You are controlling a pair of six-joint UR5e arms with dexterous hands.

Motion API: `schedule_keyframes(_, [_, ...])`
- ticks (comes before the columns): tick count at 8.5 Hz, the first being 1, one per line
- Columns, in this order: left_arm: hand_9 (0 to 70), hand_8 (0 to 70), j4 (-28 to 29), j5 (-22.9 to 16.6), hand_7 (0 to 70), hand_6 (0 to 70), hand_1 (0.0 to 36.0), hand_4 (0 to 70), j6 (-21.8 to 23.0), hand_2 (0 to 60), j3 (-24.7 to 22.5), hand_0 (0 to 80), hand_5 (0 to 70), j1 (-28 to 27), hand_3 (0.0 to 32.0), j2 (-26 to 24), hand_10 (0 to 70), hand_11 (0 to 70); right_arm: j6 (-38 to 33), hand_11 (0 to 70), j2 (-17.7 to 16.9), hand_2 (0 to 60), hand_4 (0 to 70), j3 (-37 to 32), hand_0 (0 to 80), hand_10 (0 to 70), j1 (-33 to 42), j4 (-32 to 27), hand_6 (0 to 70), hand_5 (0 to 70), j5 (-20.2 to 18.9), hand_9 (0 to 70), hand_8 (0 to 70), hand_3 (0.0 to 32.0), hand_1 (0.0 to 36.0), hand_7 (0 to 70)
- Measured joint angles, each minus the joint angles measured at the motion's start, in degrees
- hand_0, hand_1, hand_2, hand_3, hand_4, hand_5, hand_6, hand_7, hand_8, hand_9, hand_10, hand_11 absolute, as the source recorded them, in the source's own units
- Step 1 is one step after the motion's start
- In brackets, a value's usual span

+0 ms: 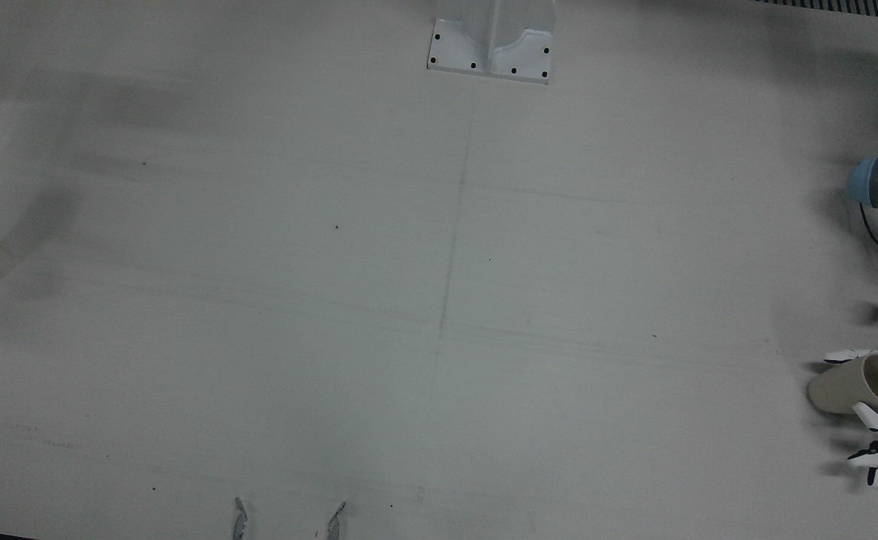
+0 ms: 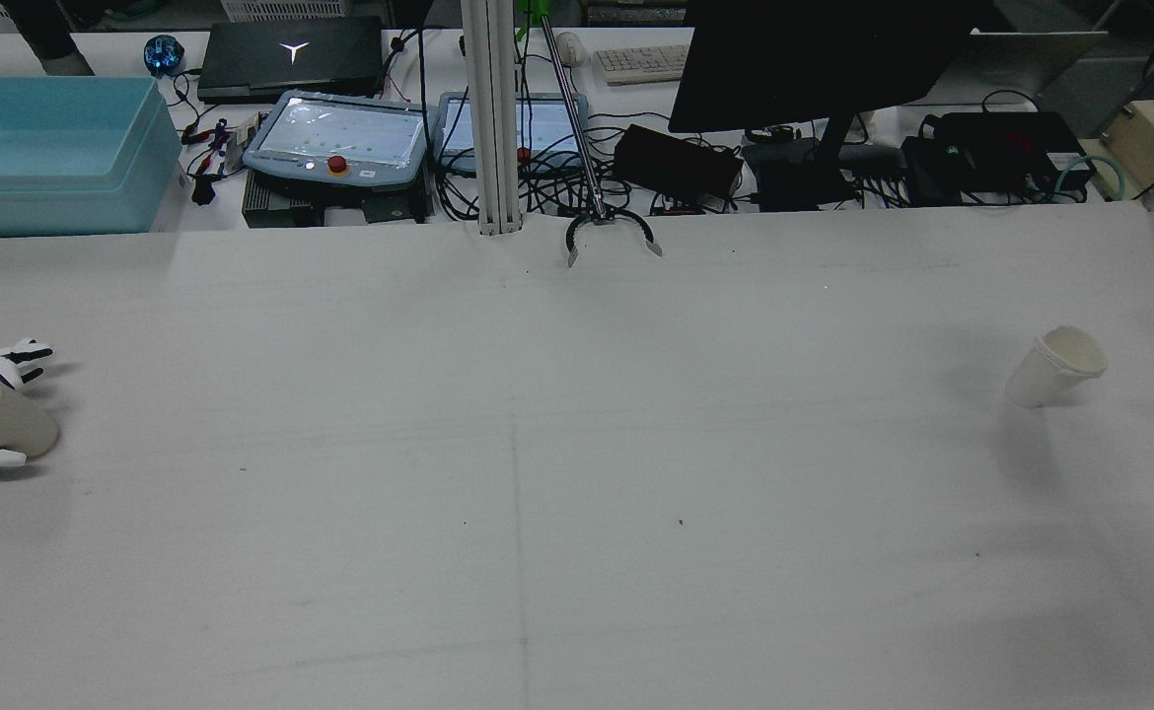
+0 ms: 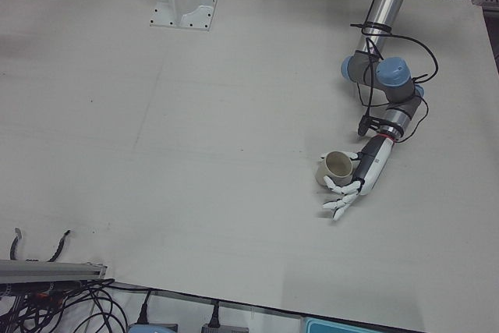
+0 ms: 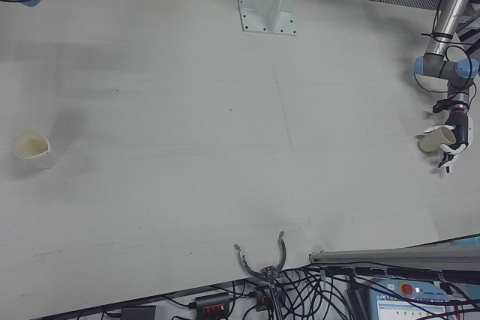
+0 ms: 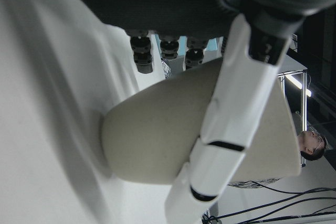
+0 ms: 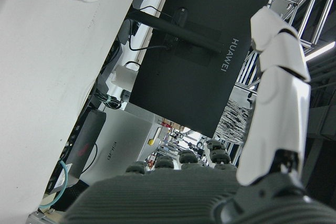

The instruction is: Pour water

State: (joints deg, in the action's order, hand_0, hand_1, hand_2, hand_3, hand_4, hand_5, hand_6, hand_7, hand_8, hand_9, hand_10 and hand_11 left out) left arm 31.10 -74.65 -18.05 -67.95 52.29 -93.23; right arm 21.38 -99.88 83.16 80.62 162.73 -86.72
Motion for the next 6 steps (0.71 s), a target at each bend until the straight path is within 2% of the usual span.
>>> schedule_keyframes(2, [5.4, 7.6, -1.71, 0.03, 20.5, 18.7, 36.0, 66.5, 2.52, 60.0, -0.42, 80.0, 70.0, -0.04, 0.0, 0.09, 7.9, 15.2, 0.32, 0.0, 0.09, 30.0, 1.7, -7.26, 60.1, 0.0, -1.12, -7.29, 11.7, 9.4, 0.00, 0.0, 2.1, 0.0, 32.5, 4.9])
schedule_keyframes(3, [5.3, 7.6, -2.29, 0.03, 20.4, 18.7, 36.0, 66.3, 3.60, 60.0, -0.53, 80.0, 70.0, -0.06, 0.0, 0.12, 7.9, 15.2, 0.67, 0.0, 0.10, 29.4, 1.1, -11.47, 59.9, 0.0, -1.82, -11.28, 11.2, 9.3, 0.03, 0.0, 1.6, 0.0, 32.2, 3.6])
schedule_keyframes(4, [5.2, 7.6, -2.73, 0.03, 20.3, 18.5, 36.0, 64.9, 4.49, 60.0, -0.60, 80.0, 70.0, -0.07, 0.0, 0.14, 7.8, 15.0, 1.81, 0.0, 0.21, 30.0, 2.8, -14.78, 59.6, 0.0, -2.55, -14.49, 11.8, 9.2, 0.07, 0.0, 2.3, 0.0, 32.0, 5.5])
schedule_keyframes(6, [5.0, 7.5, -3.15, 0.03, 19.9, 18.4, 36.0, 64.7, 5.34, 60.0, -0.83, 80.0, 70.0, -0.12, 0.0, 0.13, 7.8, 15.0, 5.02, 0.0, 1.08, 28.4, 2.8, -18.05, 58.2, 0.0, -5.31, -17.59, 11.3, 8.8, 0.22, 0.0, 2.2, 0.0, 30.6, 3.8])
